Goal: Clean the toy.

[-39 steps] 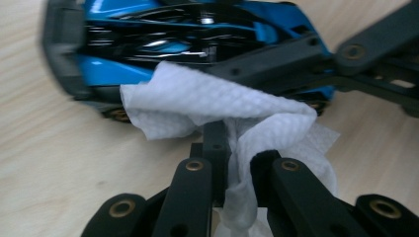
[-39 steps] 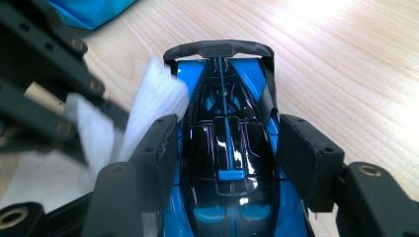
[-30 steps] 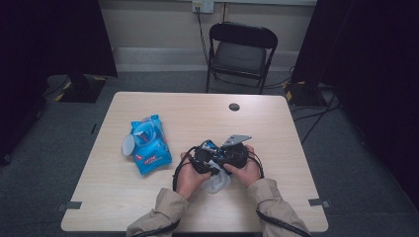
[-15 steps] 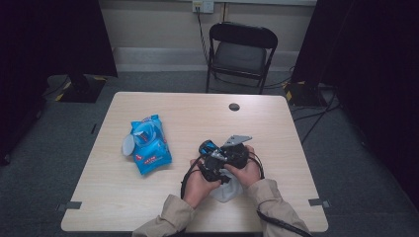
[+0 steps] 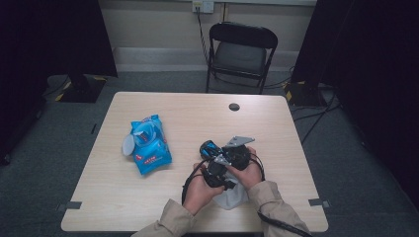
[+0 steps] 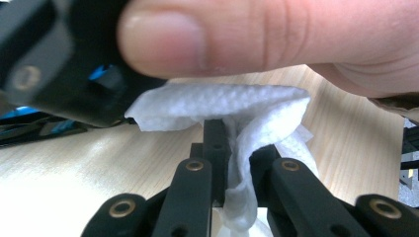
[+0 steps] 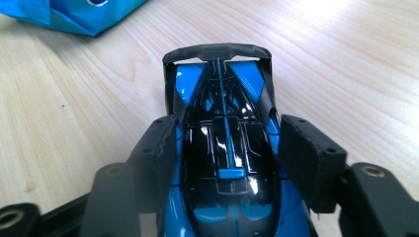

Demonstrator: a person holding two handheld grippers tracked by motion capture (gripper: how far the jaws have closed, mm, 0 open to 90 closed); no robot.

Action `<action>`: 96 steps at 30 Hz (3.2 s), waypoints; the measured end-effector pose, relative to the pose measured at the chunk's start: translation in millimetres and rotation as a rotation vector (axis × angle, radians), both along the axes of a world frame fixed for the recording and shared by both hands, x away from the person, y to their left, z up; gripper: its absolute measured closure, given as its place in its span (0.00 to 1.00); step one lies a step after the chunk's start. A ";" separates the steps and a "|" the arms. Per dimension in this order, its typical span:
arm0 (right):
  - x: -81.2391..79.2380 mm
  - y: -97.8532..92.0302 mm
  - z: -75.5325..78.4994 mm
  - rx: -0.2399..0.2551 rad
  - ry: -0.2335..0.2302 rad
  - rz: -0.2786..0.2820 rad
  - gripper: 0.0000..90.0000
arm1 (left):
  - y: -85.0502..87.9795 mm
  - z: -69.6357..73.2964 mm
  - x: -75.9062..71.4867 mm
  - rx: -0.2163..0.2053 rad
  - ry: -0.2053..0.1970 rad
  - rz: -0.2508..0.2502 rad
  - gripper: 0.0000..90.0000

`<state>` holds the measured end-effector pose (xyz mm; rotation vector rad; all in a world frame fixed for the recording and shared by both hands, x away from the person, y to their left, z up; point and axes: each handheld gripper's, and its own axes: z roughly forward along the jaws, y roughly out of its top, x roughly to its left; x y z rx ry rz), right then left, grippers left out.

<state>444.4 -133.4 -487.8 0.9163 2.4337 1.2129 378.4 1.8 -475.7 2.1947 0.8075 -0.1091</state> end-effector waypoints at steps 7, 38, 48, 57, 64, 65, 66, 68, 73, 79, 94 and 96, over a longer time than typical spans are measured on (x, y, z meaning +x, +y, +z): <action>-3.2 -27.7 4.6 0.040 -0.004 -0.044 0.28 | -2.9 2.5 -3.1 0.007 0.004 -0.015 0.93; -70.5 -156.0 16.1 0.064 -0.030 -0.206 0.28 | -80.2 -0.4 34.0 0.044 -0.085 -0.108 0.90; -71.6 -147.0 17.4 0.063 -0.024 -0.146 0.30 | -64.1 11.0 37.4 0.043 -0.186 -0.080 0.41; -74.2 -122.4 15.2 0.033 -0.011 -0.050 0.32 | -19.9 30.9 51.7 0.045 -0.236 0.020 0.36; -75.3 -107.7 1.7 -0.026 0.026 0.010 0.33 | 7.0 23.4 69.2 0.099 -0.226 0.122 0.34; -75.2 -107.0 -0.4 -0.037 0.030 0.013 0.33 | 9.5 22.2 70.9 0.116 -0.234 0.127 0.34; -74.8 -106.7 -2.4 -0.038 0.034 0.016 0.34 | 11.7 21.2 72.0 0.129 -0.243 0.134 0.33; -74.8 -105.9 -5.0 -0.043 0.040 0.021 0.35 | 15.9 18.1 74.3 0.139 -0.238 0.125 0.31; -74.0 -105.3 -8.2 -0.048 0.049 0.016 0.32 | 21.4 10.3 77.3 0.130 -0.230 0.125 0.26; -76.1 -102.1 -0.6 -0.062 0.024 -0.009 0.22 | 20.7 9.9 78.5 0.151 -0.247 0.121 0.22; -76.6 -95.3 -4.2 -0.084 0.027 0.028 0.24 | 33.3 10.8 79.5 0.168 -0.242 0.129 0.19; -75.9 -96.4 -4.9 -0.078 0.033 0.028 0.25 | 31.5 12.1 79.0 0.155 -0.253 0.116 0.19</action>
